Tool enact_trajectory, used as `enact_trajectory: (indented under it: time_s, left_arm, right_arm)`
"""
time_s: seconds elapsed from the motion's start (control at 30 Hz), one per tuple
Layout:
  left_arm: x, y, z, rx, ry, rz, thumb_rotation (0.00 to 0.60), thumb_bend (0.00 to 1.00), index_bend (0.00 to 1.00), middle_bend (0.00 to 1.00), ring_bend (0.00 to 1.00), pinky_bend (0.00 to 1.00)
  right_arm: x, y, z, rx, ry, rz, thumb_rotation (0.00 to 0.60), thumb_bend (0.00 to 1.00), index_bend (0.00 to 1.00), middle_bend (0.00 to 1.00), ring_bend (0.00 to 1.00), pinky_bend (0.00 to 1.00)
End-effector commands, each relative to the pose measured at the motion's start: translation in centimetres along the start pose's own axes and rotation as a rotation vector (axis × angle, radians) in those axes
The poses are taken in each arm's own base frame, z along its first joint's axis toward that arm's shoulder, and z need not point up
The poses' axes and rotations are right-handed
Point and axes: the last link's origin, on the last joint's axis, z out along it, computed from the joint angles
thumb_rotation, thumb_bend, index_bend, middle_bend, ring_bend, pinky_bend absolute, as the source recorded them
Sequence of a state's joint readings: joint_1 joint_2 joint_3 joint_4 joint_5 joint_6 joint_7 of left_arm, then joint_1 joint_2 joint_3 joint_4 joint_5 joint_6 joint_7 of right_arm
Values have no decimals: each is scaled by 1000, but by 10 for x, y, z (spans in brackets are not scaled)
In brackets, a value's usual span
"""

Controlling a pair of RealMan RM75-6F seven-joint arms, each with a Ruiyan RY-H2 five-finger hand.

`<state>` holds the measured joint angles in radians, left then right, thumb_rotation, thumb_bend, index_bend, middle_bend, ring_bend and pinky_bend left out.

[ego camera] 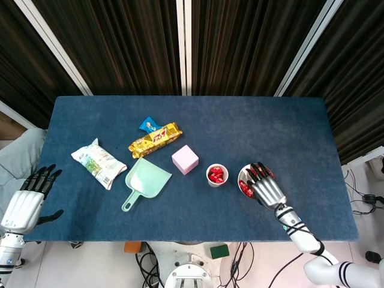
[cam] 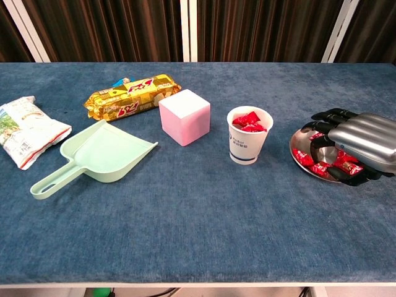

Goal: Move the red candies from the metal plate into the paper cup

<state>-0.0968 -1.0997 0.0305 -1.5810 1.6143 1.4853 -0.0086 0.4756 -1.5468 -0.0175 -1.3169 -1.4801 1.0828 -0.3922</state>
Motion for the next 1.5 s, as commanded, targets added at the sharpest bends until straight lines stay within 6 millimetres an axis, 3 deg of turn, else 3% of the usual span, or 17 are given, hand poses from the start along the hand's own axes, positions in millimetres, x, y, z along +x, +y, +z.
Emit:
enact_trajectory:
  time_s: [0.03,0.27,0.4,0.57,0.73,0.97,1.23,1.5]
  left_arm:
    - [0,0,0,0,-1,0,600,97,91,31,1,151]
    - [0,0,0,1,-1,0,600,98,91,31,1,151]
    - [0,0,0,0,-2,1,600,97,90,31,1,151]
    - [0,0,0,0,1,0,600,98,90,31,1,151]
    - [0,1,0,-3,1,2,600,97,90,31,1,151]
    - [-1,2,0,-6,0,6,600,98,90,31,1,151]
    - [0,1,-1,-4,2,4,600,98,90,31,1,151]
    - [-1,1,0,-9,-1,3,600,98,91,31,1,151]
  right_arm:
    - [3,1,1,-3,-1,-8,600,376,503,91,0,0]
    - [5,1,1,-11,4,-18,600,402,651,107,0,0]
    - [10,3,-1,-16,29,-7,600,424,684,113,0,0]
    - [28,10,-7,-30,102,13,600,432,692,116,0,0]
    - [58,11,-4,-26,207,59,600,435,695,120,0,0]
    - [88,-14,15,28,311,83,600,437,699,122,0,0]
    - [94,-47,45,71,312,55,600,438,694,122,0,0]
    - [89,-59,59,71,277,34,600,423,623,116,0,0]
